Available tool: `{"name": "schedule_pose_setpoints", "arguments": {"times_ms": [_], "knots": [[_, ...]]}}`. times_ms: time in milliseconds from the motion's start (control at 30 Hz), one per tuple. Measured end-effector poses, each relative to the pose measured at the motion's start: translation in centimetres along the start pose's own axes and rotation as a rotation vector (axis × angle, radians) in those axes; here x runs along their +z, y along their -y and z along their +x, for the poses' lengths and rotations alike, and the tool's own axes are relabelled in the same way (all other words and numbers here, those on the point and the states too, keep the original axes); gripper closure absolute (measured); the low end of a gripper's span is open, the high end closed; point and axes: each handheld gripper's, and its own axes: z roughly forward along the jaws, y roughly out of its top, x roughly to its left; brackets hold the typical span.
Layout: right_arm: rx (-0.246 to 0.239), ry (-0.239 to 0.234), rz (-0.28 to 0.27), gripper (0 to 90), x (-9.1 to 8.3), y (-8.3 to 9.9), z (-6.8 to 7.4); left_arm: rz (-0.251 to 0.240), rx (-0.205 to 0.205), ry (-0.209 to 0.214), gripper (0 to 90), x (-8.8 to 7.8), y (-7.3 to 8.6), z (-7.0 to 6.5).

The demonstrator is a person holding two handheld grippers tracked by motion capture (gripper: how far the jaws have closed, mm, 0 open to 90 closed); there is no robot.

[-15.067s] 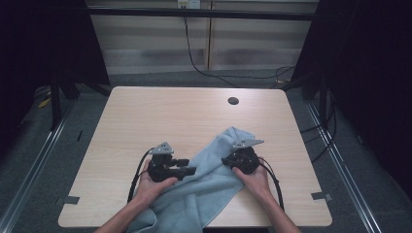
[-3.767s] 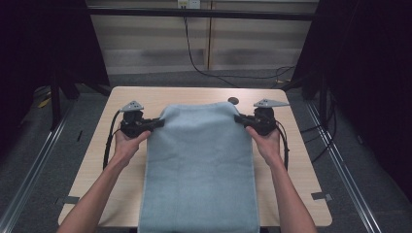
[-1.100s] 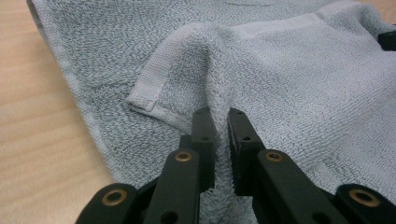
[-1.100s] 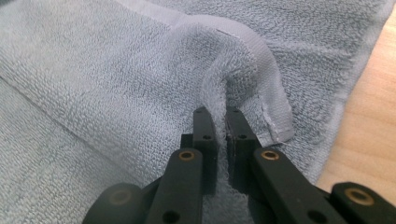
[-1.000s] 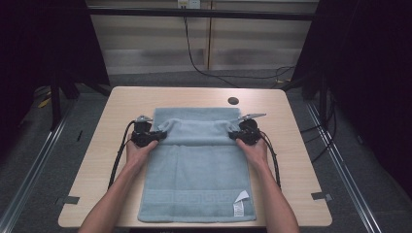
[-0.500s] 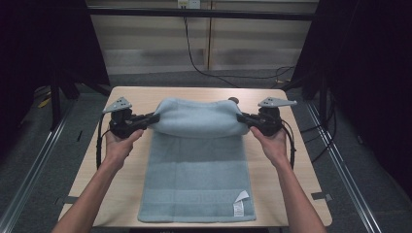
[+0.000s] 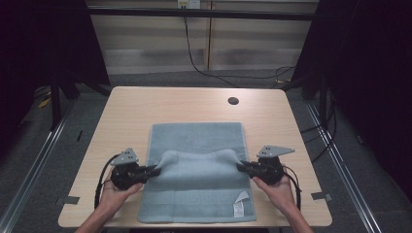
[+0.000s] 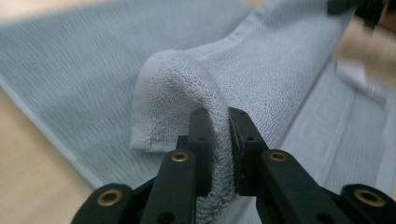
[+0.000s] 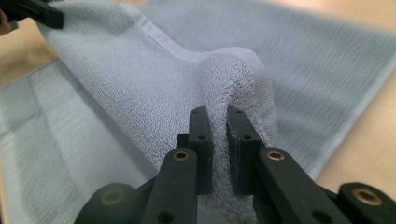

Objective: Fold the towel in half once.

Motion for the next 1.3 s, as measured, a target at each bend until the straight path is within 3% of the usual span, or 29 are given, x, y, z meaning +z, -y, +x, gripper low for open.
{"name": "schedule_pose_setpoints", "arguments": {"times_ms": [67,133,233,333,400,467,567,633,667,700,767,900,933,1000,1067,1133,1300], "knots": [[0.009,-0.004,0.028,79.4,0.1,1.2,0.5,0.021,0.006,0.013,79.0,0.1,1.0,-0.5],[-0.022,-0.001,0.056,75.5,0.0,1.9,1.3,0.042,0.019,0.003,72.6,0.0,1.7,-0.9],[-0.013,-0.031,0.068,73.1,-0.7,3.1,2.1,0.048,0.005,0.045,68.5,-0.6,2.4,-1.1],[-0.008,-0.036,0.073,64.4,-1.4,3.5,2.6,-0.005,-0.006,0.060,59.0,-1.5,1.9,-0.8],[-0.009,-0.033,0.034,63.7,-2.1,3.0,2.4,-0.066,-0.006,0.066,58.3,-1.9,1.0,-0.1],[0.003,-0.043,-0.020,63.0,-2.3,1.9,1.7,-0.081,-0.007,0.042,57.1,-1.7,-0.3,0.8],[-0.029,-0.012,-0.013,59.1,-0.9,0.1,0.5,-0.084,-0.016,0.000,56.0,-0.3,-2.3,3.0],[-0.015,-0.024,-0.006,55.7,0.6,-1.0,-0.4,-0.065,-0.033,-0.010,52.9,1.0,-3.2,4.3],[-0.020,-0.025,0.000,52.4,1.3,-1.4,-0.8,-0.070,-0.045,0.003,50.4,1.7,-3.4,4.8],[-0.014,-0.043,0.008,50.6,1.9,-1.8,-1.1,-0.050,-0.062,0.017,49.2,2.5,-3.6,5.1],[-0.007,-0.060,0.034,46.7,3.1,-2.2,-1.5,-0.003,-0.057,0.036,43.0,3.9,-3.6,5.3],[0.017,-0.111,0.102,49.2,4.9,-2.2,-2.0,0.047,-0.051,0.118,39.3,5.0,-3.1,4.9],[0.014,-0.123,0.113,53.3,5.1,-2.1,-1.9,0.051,-0.036,0.131,42.9,4.9,-3.1,4.6],[-0.001,-0.132,0.130,68.9,5.1,-1.9,-1.6,0.060,-0.003,0.131,63.4,4.6,-3.0,3.7],[-0.026,-0.140,0.099,78.7,4.4,-1.8,-0.9,0.037,0.025,0.141,79.4,3.7,-2.8,2.7],[-0.044,-0.149,0.051,84.4,2.9,-2.0,0.0,0.012,0.041,0.167,83.6,2.7,-2.8,1.8],[-0.075,-0.195,-0.033,83.7,-0.7,-1.5,3.0,-0.098,0.075,0.216,83.0,-1.7,-1.9,-1.2]]}}
